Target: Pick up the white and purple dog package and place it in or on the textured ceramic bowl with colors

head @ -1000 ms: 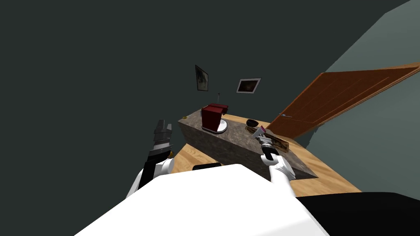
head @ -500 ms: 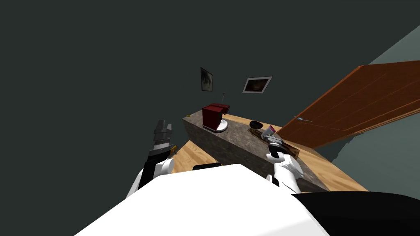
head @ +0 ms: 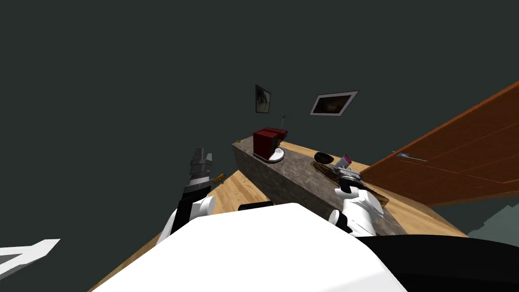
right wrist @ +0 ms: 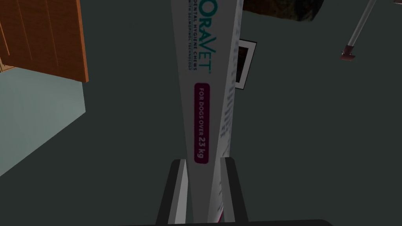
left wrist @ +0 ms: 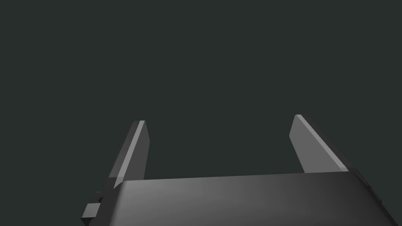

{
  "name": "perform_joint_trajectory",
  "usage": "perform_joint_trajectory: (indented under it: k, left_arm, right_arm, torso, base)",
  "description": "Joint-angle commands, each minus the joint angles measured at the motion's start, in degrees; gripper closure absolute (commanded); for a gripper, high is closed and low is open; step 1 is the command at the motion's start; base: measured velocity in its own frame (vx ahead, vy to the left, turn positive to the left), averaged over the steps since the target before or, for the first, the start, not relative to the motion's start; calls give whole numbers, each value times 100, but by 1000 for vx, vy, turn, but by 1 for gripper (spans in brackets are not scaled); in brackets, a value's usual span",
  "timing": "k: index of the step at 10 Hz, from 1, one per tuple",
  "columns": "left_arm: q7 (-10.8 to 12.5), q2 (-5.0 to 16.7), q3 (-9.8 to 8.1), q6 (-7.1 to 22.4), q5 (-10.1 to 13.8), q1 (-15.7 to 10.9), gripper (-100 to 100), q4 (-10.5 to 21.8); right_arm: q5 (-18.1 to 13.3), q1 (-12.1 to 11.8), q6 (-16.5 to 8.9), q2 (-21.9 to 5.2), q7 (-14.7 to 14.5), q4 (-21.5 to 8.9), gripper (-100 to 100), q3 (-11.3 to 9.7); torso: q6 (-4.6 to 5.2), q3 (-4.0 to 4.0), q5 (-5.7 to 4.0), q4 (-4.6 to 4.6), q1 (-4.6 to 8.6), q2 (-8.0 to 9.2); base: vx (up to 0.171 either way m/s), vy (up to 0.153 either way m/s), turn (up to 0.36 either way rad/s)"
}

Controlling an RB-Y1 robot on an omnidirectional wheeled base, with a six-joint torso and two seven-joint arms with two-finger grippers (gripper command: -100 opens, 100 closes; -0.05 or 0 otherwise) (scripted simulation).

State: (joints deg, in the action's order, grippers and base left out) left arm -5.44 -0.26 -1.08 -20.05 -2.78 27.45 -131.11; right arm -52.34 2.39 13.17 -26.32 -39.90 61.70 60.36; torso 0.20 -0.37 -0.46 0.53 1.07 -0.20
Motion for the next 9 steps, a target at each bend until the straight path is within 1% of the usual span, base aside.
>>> perform_joint_trajectory:
  k: [1,5,9]
  left_arm:
    - [0,0,0,0,0,0,0,0]
    - [0,1,-1,0,0,0,0,0]
    - [0,1,-1,0,0,1,0,0]
  right_arm:
    - [-125,179,-129,-166,43,-154,100,200]
    - [-373,544,-365,-465,119,-433,100,668]
    - [-545,869,-537,-693,171,-638,100,1025]
  torso:
    - [0,0,0,0,0,0]
    - [3,12,1,-7,19,19]
    - [1,-2,7,-5,12,-11]
  base:
    - [-110,-116,361]
    - [-136,-142,311]
    - [-82,-131,274]
